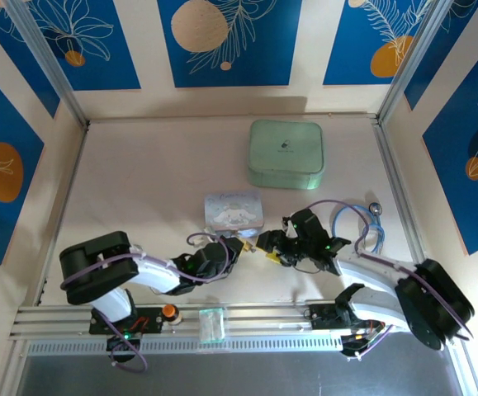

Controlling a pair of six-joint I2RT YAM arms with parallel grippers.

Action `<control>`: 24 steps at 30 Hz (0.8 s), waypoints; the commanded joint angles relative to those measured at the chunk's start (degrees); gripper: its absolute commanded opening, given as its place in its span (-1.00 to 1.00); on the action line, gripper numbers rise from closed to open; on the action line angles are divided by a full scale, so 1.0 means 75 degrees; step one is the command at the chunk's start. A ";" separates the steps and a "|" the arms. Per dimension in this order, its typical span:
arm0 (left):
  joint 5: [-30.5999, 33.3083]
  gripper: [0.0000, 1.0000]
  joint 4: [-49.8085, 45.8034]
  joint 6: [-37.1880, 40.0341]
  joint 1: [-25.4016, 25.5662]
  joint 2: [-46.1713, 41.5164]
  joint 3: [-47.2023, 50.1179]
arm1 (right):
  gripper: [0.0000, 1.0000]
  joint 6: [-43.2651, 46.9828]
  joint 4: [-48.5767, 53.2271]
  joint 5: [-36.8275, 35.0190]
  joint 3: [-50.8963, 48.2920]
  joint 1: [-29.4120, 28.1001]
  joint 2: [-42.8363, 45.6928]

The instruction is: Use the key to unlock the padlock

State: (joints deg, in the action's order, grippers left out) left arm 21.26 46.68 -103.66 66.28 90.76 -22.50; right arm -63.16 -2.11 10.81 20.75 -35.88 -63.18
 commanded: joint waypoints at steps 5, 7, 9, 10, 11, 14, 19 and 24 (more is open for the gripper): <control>0.0183 -1.00 -0.0418 0.0160 0.0058 -0.0599 0.0210 | 0.99 0.3788 0.2593 -0.2423 0.1321 -0.0827 0.0866; 0.0159 -1.00 -0.0527 0.0202 0.0028 -0.0683 0.0263 | 0.85 0.4759 0.2526 -0.2705 0.1522 -0.1209 0.0730; 0.0095 -1.00 -0.0621 0.0259 -0.0012 -0.0772 0.0281 | 0.65 0.5671 0.2306 -0.2842 0.1622 -0.1600 0.0445; 0.0076 -1.00 -0.0697 0.0297 -0.0024 -0.0809 0.0276 | 0.64 0.5891 0.2212 -0.3029 0.1648 -0.1771 0.0291; 0.0061 -1.00 -0.0828 0.0307 -0.0025 -0.0866 0.0259 | 0.59 0.6149 0.2062 -0.3210 0.1644 -0.1934 0.0128; 0.0079 -1.00 -0.0961 0.0353 -0.0035 -0.0997 0.0275 | 0.32 0.6541 0.1477 -0.3487 0.1469 -0.2336 -0.0177; 0.0112 -1.00 -0.1115 0.0403 -0.0037 -0.1178 0.0284 | 0.10 0.6756 0.0445 -0.3004 0.0981 -0.2517 -0.0383; 0.0073 -1.00 -0.1080 0.0420 -0.0048 -0.1203 0.0292 | 0.01 0.7213 0.0162 -0.3220 0.1010 -0.2980 -0.0735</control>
State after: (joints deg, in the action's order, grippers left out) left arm 21.28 37.30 -101.89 66.13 83.26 -20.62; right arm -13.02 2.90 -12.23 28.29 -56.40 -67.72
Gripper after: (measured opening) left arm 0.066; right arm 0.505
